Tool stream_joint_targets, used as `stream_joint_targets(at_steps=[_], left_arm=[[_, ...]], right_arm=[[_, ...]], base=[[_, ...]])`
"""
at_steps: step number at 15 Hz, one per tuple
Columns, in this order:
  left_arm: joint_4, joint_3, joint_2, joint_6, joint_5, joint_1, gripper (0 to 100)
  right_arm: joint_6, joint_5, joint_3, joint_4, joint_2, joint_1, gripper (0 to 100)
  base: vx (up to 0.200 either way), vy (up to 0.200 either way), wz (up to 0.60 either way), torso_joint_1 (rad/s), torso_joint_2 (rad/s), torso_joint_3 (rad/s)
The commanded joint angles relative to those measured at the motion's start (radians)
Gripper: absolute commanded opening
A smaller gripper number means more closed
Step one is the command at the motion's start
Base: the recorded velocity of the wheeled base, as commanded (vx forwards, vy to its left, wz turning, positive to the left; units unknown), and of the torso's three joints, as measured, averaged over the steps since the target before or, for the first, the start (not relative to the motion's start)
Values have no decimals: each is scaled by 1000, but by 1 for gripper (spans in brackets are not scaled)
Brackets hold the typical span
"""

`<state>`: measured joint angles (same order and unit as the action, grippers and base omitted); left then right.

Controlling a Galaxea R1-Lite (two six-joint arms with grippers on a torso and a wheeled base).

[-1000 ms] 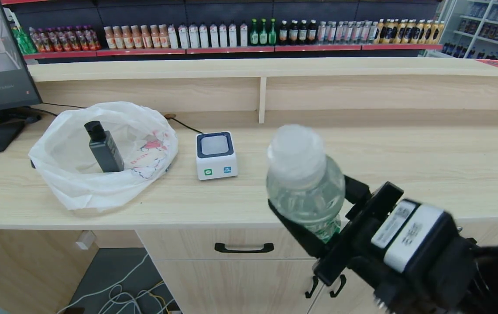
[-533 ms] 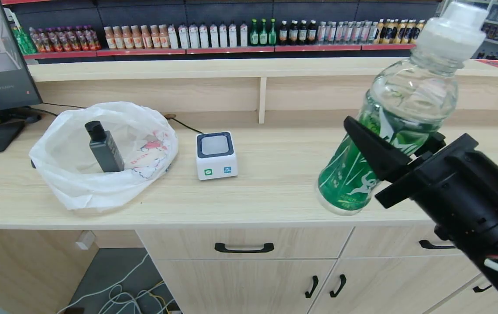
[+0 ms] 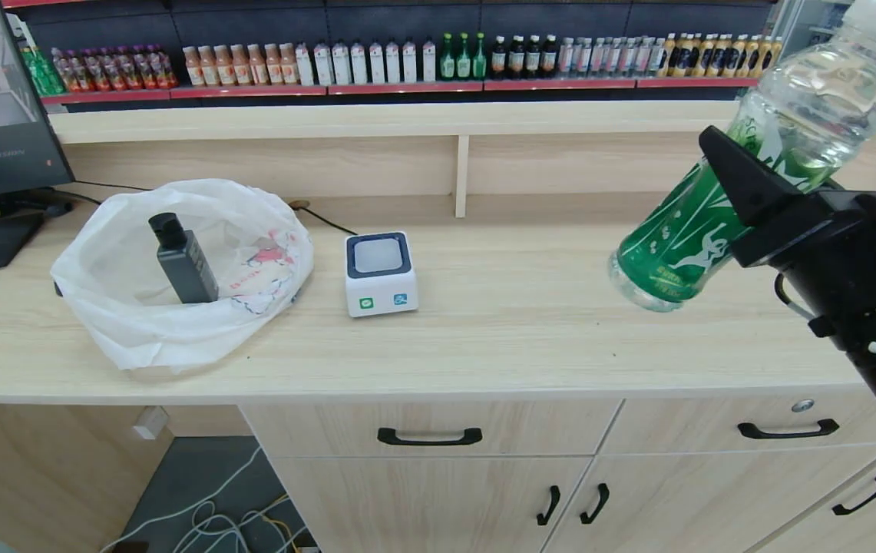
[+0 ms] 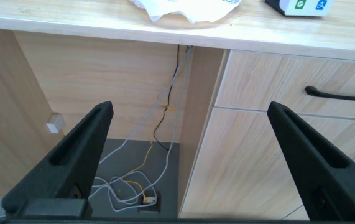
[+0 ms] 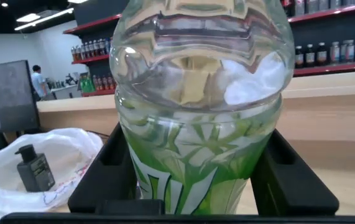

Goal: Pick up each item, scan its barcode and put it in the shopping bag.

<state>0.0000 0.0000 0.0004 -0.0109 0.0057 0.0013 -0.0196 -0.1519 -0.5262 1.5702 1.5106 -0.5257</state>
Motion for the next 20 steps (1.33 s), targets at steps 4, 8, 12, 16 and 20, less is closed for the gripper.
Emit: stream_joint_targets(at_steps=[4, 8, 12, 16, 20], left_arm=[[0, 0, 0, -1, 0, 0, 100], [0, 0, 0, -1, 0, 0, 100], [0, 0, 0, 0, 0, 0, 100], [0, 0, 0, -1, 0, 0, 100], [0, 0, 0, -6, 0, 0, 100]], right_arm=[[-43, -5, 8, 1, -1, 33, 0], [-51, -3, 5, 1, -3, 36, 0], [-65, -3, 18, 1, -26, 36, 0], [-66, -3, 23, 1, -15, 50, 0], [-68, -3, 38, 1, -7, 53, 0]], base=[[0, 0, 0, 0, 0, 0], [0, 0, 0, 0, 0, 0], [0, 0, 0, 0, 0, 0], [0, 0, 0, 0, 0, 0], [0, 200, 0, 1, -1, 2]])
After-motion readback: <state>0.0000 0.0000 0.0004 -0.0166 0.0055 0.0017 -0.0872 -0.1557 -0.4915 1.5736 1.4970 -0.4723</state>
